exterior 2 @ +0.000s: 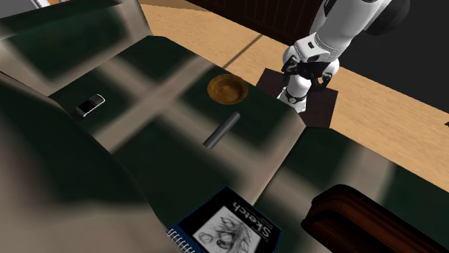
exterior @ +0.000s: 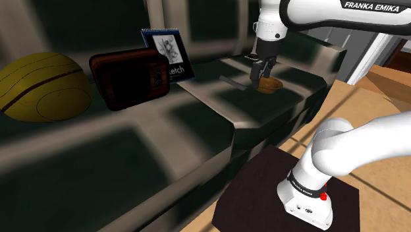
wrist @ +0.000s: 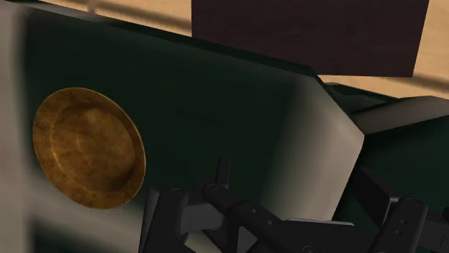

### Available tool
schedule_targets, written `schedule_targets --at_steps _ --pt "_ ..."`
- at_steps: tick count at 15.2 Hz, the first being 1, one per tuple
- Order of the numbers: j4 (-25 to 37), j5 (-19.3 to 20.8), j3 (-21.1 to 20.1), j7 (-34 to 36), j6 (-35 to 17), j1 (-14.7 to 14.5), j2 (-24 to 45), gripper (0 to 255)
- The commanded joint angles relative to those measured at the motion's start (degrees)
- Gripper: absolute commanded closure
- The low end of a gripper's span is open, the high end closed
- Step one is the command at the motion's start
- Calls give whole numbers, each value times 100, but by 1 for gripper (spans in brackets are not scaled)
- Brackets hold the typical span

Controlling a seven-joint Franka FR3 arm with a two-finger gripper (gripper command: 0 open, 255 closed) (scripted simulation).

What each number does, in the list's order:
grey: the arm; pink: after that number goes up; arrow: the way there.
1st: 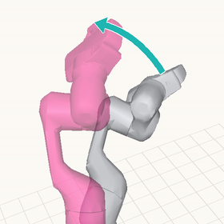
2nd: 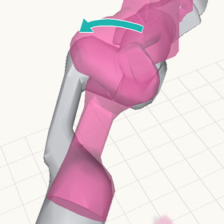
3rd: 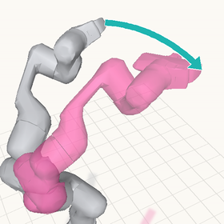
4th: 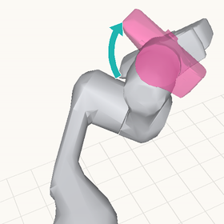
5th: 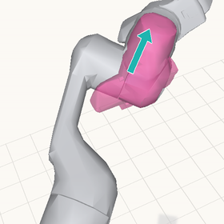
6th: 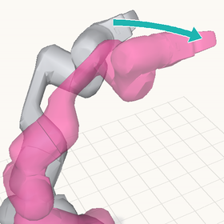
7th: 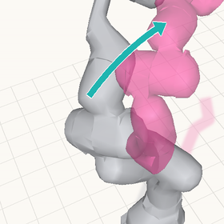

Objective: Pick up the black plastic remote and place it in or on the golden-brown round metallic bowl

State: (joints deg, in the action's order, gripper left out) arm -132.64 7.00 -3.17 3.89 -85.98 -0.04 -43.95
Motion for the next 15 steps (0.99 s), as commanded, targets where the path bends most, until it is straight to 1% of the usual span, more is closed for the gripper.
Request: schedule_targets --at_steps 1,8,12,15 --pt "0 0 0 0 0 0 0 0" --pt "387 25 720 -300 -849 308 1116 0" --pt "744 -87 1115 -513 -1249 438 1830 0" --pt "1075 -244 1401 -700 -1497 520 2396 0"
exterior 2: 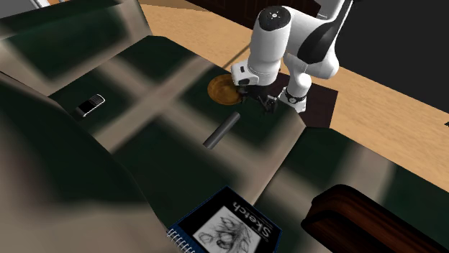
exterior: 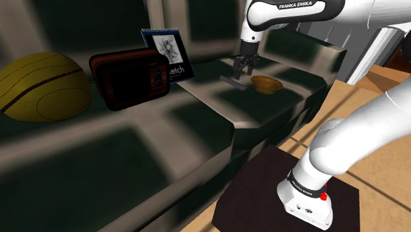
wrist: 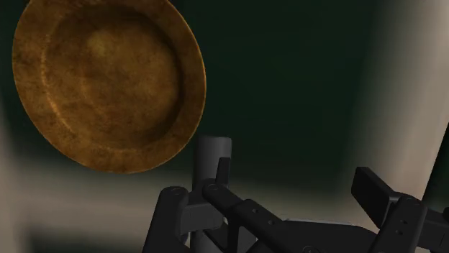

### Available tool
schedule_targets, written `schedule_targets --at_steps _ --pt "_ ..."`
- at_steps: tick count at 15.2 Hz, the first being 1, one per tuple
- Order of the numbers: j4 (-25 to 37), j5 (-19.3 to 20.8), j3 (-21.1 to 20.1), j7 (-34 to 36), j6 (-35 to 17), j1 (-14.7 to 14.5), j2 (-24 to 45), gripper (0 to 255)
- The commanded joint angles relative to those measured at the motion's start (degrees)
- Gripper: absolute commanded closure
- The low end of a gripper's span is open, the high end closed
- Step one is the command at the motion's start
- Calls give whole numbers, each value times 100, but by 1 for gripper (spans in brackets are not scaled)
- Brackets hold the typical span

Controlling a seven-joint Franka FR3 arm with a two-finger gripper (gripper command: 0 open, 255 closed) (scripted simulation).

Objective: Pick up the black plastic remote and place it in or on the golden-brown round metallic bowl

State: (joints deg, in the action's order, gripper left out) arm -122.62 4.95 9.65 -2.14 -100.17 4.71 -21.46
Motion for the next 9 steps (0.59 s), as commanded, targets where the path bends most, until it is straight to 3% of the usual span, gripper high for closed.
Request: schedule_targets --at_steps 1,9 --pt "195 -107 211 -166 -149 73 342 0" --pt "1117 -772 764 -705 -535 294 1743 0"
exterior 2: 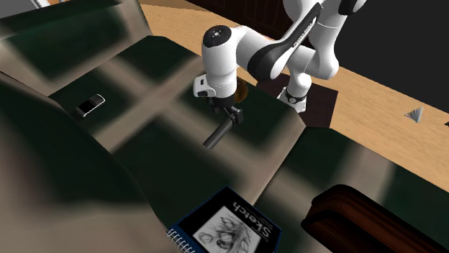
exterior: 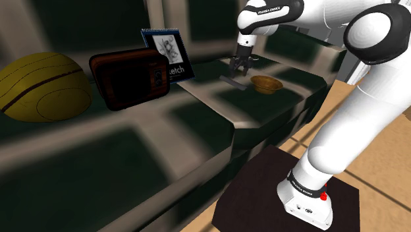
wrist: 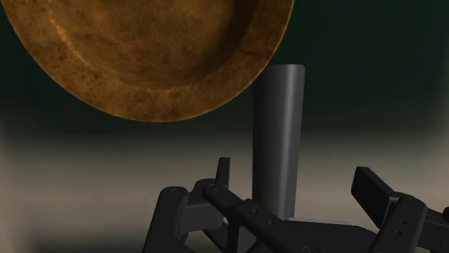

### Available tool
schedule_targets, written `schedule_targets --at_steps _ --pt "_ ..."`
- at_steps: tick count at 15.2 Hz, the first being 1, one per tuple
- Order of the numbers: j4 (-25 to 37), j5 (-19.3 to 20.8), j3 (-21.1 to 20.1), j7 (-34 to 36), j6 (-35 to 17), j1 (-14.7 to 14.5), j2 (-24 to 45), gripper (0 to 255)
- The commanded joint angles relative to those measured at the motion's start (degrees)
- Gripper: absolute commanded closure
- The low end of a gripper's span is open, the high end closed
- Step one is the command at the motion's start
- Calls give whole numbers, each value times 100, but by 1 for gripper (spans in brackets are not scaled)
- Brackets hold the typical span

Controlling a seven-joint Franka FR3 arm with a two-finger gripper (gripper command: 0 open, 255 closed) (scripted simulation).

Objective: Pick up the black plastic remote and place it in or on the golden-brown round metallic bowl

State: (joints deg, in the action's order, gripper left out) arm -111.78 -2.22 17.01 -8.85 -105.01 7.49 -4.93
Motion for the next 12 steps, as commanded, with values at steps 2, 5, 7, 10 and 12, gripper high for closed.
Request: schedule_targets --at_steps 2,5,7,10,12 --pt "-106 -61 25 -39 -203 15 105 0" --pt "-305 -75 22 -49 -431 11 135 0" --pt "-406 -83 21 -55 -551 9 155 0" --pt "-405 -84 21 -55 -551 9 156 0" --pt "-405 -84 21 -55 -551 9 156 0"
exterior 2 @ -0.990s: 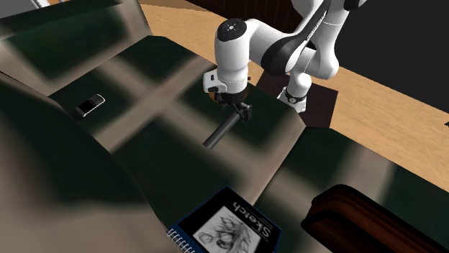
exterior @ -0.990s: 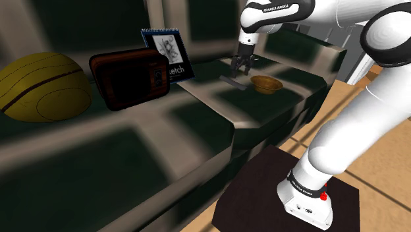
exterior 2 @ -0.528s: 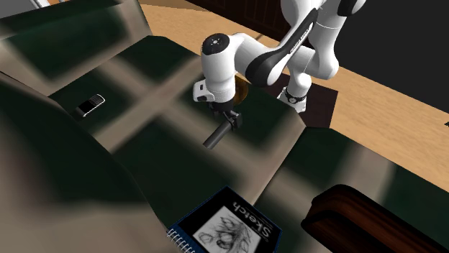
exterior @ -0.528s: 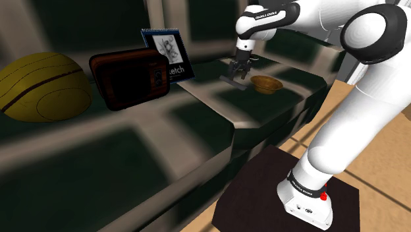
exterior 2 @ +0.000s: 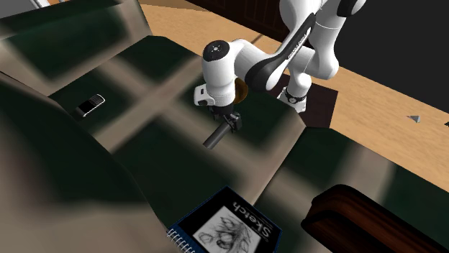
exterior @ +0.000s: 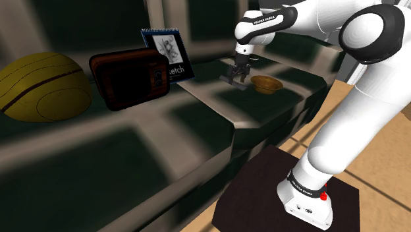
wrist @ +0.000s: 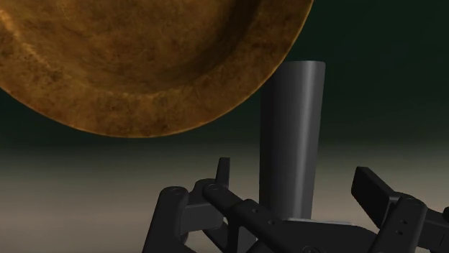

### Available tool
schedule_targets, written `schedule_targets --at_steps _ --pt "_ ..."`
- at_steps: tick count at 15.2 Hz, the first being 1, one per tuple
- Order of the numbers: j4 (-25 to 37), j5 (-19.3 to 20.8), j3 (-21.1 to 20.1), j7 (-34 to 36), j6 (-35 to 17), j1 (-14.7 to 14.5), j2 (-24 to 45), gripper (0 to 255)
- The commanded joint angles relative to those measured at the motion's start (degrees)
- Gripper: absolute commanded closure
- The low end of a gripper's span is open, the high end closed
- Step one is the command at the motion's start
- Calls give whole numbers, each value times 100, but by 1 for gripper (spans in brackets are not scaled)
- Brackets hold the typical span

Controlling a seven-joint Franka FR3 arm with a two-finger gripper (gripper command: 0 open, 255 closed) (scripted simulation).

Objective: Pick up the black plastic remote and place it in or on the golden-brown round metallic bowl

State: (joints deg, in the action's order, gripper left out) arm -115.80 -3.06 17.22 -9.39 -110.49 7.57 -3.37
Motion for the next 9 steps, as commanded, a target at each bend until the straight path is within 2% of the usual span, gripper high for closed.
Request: schedule_targets --at_steps 1,2,3,9 --pt "-2 0 0 0 -2 0 0 0" --pt "-1 0 0 0 -1 0 0 0" --pt "-1 0 0 0 -1 0 0 255" --pt "5 2 0 1 9 0 -5 255"
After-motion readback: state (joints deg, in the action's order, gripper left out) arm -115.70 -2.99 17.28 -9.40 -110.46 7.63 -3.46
